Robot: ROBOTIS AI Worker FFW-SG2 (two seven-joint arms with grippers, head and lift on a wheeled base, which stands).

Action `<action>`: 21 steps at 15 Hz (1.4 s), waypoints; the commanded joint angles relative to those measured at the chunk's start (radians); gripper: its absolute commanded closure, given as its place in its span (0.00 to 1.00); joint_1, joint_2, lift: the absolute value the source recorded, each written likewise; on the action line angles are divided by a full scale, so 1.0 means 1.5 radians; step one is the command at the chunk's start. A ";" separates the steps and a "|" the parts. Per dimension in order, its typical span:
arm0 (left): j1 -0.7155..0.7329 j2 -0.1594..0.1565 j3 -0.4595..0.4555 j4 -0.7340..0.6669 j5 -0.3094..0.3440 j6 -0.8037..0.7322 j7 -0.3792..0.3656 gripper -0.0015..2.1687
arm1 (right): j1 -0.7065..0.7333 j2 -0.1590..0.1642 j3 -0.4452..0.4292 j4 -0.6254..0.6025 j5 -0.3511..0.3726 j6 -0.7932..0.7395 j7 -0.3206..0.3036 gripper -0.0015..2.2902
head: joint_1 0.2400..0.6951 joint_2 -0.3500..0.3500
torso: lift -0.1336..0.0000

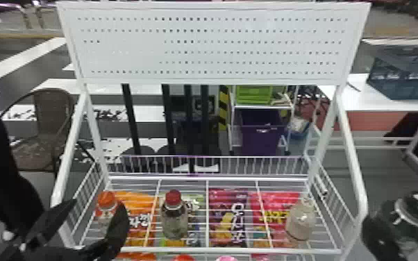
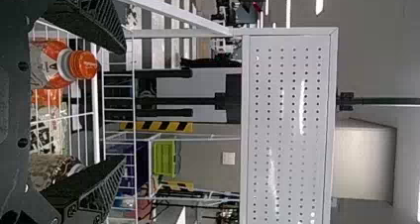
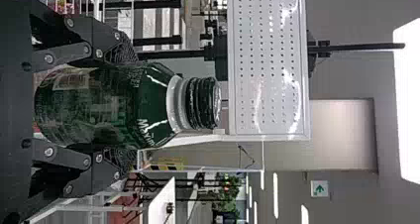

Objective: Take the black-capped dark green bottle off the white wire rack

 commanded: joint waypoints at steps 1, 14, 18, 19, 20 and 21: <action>0.000 0.000 -0.001 -0.001 0.000 0.000 0.000 0.07 | 0.013 0.013 -0.018 -0.004 -0.006 -0.006 0.011 0.62 | 0.57 0.50 | 1.00; 0.009 0.000 0.003 -0.010 0.000 0.000 0.000 0.07 | 0.012 0.027 -0.019 -0.002 -0.006 -0.014 0.021 0.62 | 0.57 0.50 | 1.00; 0.007 0.000 0.003 -0.010 0.000 0.000 0.000 0.07 | 0.018 0.029 -0.026 -0.002 -0.006 -0.024 0.020 0.62 | 0.57 0.50 | 1.00; 0.006 0.000 0.003 -0.010 0.000 0.002 0.000 0.07 | 0.018 0.029 -0.026 -0.003 -0.006 -0.022 0.021 0.62 | 0.57 0.50 | 1.00; 0.005 0.000 0.003 -0.010 0.000 0.002 0.000 0.07 | 0.018 0.029 -0.026 -0.003 -0.006 -0.024 0.020 0.62 | 0.57 0.50 | 1.00; 0.004 0.000 0.003 -0.010 0.000 0.002 0.000 0.07 | 0.018 0.029 -0.026 -0.002 -0.006 -0.024 0.021 0.62 | 0.57 0.50 | 1.00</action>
